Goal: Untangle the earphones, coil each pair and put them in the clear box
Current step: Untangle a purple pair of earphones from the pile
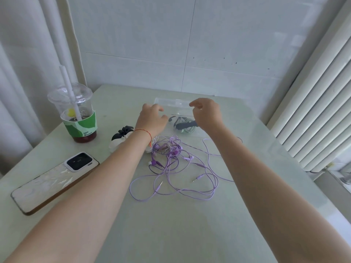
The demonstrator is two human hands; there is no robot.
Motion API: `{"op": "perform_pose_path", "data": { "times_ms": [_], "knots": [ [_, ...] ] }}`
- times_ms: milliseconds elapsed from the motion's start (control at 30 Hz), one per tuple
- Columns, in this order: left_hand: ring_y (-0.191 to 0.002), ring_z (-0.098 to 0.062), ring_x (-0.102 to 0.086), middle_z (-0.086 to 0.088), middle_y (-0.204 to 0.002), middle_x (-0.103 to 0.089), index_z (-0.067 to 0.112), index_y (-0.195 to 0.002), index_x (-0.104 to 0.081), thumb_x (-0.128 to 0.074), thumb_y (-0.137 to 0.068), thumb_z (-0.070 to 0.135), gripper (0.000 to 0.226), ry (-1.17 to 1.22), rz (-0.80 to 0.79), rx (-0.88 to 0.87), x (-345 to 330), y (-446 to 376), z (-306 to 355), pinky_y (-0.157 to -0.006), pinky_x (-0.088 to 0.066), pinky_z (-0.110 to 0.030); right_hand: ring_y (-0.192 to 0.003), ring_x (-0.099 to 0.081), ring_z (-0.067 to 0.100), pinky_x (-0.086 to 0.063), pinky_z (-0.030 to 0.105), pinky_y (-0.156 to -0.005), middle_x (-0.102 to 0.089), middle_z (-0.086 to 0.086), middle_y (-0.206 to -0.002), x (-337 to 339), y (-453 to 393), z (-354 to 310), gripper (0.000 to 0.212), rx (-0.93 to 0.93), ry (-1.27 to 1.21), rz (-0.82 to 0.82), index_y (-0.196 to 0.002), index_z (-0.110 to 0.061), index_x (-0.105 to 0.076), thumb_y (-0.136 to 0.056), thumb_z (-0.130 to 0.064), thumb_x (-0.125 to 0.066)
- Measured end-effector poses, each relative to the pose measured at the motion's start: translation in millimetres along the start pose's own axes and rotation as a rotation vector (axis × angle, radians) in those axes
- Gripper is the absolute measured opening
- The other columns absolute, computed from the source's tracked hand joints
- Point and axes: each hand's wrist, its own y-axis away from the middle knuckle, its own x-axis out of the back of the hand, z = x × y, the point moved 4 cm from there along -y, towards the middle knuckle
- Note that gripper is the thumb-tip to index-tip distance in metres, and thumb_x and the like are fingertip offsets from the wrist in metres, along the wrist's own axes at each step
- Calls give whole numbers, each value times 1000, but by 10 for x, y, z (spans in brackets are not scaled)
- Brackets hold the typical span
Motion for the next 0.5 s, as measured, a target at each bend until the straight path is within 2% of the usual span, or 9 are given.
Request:
{"op": "perform_pose_path", "data": {
  "times_ms": [67, 100, 167, 233, 300, 333, 400, 500],
  "knots": [
    [-121, -29, -45, -13, -128, -46, 12, -118, -63, -54, -90, 17, 30, 16, 148, -57, 92, 96, 49, -96, -38, -32, -76, -56, 14, -37, 18, -62, -65, 2, -95, 61, 119, -62, 36, 46, -17, 72, -98, -14, -73, -82, 1, -45],
    [-117, -28, -46, -12, -122, -49, 11, -111, -66, -55, -89, 15, 25, 28, 218, -86, 134, 151, 74, -93, -39, -32, -66, -53, 11, -35, 15, -54, -62, -1, -85, 68, 188, -82, 34, 47, -34, 49, -94, -14, -73, -81, 1, -45],
    [-102, -26, -55, -8, -106, -60, 11, -95, -70, -55, -88, 15, 18, 60, 256, -131, 167, 269, 119, -83, -44, -31, -59, -51, 13, -37, 13, -50, -60, -3, -73, 7, 348, -90, 30, 27, -50, -127, -86, -15, -72, -82, 1, -47],
    [-87, -23, -62, -3, -90, -69, 13, -86, -73, -54, -88, 17, 19, 97, 163, -164, 126, 366, 155, -78, -49, -32, -69, -56, 21, -46, 23, -62, -62, 3, -75, -139, 487, -29, 22, 13, 76, -373, -79, -14, -70, -84, -5, -50],
    [-82, -17, -63, 3, -85, -72, 19, -86, -75, -54, -88, 17, 21, 112, 30, -166, 52, 464, 177, -76, -50, -27, -75, -55, 27, -45, 31, -68, -63, 13, -77, -253, 611, 65, 22, 21, 284, -525, -75, -2, -67, -87, -17, -55],
    [-82, -15, -63, 5, -84, -72, 21, -86, -75, -55, -88, 17, 21, 108, -20, -164, 14, 508, 179, -75, -49, -25, -77, -57, 30, -47, 34, -69, -66, 17, -81, -293, 651, 118, 30, 19, 345, -564, -80, 3, -67, -87, -25, -58],
    [-80, -12, -63, 9, -80, -70, 23, -86, -76, -56, -87, 16, 21, 100, -73, -162, -52, 573, 153, -72, -46, -20, -83, -61, 29, -50, 35, -72, -70, 17, -90, -330, 697, 202, 35, 5, 380, -597, -88, 0, -71, -85, -34, -65],
    [-76, -8, -61, 14, -76, -66, 22, -89, -76, -61, -86, 15, 17, 118, -100, -152, -102, 623, 105, -63, -39, -4, -83, -60, 20, -45, 27, -68, -72, 9, -90, -305, 709, 242, 16, 2, 334, -567, -87, -9, -73, -84, -24, -67]
  ]
}}
